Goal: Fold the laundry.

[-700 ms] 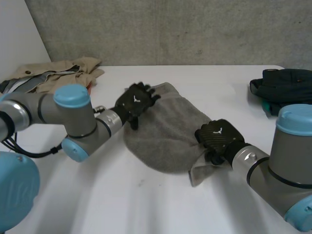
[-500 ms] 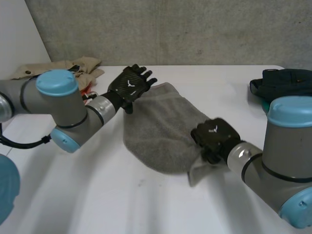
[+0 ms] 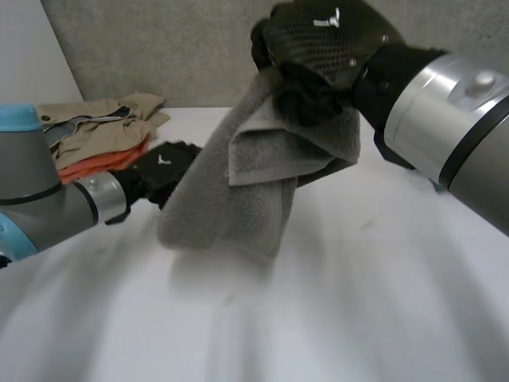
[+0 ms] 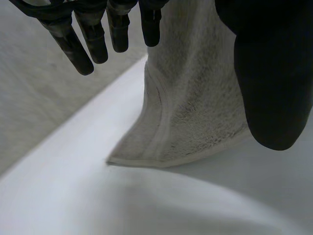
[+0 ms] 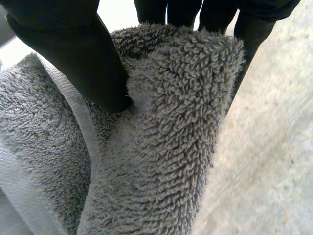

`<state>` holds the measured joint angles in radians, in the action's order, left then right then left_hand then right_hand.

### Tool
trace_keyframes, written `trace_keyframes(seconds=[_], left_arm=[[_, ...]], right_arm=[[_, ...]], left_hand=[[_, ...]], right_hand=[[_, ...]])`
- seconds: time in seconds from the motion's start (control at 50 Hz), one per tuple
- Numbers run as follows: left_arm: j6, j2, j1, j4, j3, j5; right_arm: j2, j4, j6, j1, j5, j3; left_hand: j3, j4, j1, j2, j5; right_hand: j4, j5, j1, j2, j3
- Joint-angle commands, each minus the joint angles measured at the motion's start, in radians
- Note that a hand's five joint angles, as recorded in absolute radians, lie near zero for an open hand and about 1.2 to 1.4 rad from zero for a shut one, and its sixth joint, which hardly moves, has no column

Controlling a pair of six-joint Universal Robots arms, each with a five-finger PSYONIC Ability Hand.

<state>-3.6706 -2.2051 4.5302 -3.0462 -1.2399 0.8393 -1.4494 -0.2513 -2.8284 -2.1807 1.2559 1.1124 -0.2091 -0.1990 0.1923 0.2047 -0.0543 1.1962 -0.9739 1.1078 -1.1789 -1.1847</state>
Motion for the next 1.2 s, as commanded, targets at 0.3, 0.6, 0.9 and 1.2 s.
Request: trace_keyframes(seconds=[0.3,0.6,0.9,1.2], left_arm=[[0.744,-0.018,-0.298,0.006,0.090,0.078],[0.591,0.356,-0.148,-0.062,-0.070,0.331],[0.277,0.087,-0.335,-0.036,-0.034,0.633],[0.293,0.246,-0.226,0.053,-0.050,0.684]], right_arm=[[0.004,0.076,-0.131,0.044,0.033,0.030],[0.170,0.087,-0.138,0.217,-0.001,-0.006],[0.748,0.040,0.085,0.259,-0.017,-0.331],[0.379,-0.189,0.046,0.182,0.425,-0.114]], left_hand=[[-1.187,-1.197,1.204,1.192,-1.167],[-1.187,-1.197,1.204,1.192,-1.167],[-0.995,-1.005,1.012,1.000,-0.975],[-0.069,-0.079,0.086,0.073,-0.049]], right_hand=[[0.200,-0.248,0.288,-0.217,-0.212],[0.200,-0.248,0.288,-0.217,-0.212],[-0.688,0.640,-0.600,0.671,0.676],[-1.022,0.974,-0.933,1.004,1.010]])
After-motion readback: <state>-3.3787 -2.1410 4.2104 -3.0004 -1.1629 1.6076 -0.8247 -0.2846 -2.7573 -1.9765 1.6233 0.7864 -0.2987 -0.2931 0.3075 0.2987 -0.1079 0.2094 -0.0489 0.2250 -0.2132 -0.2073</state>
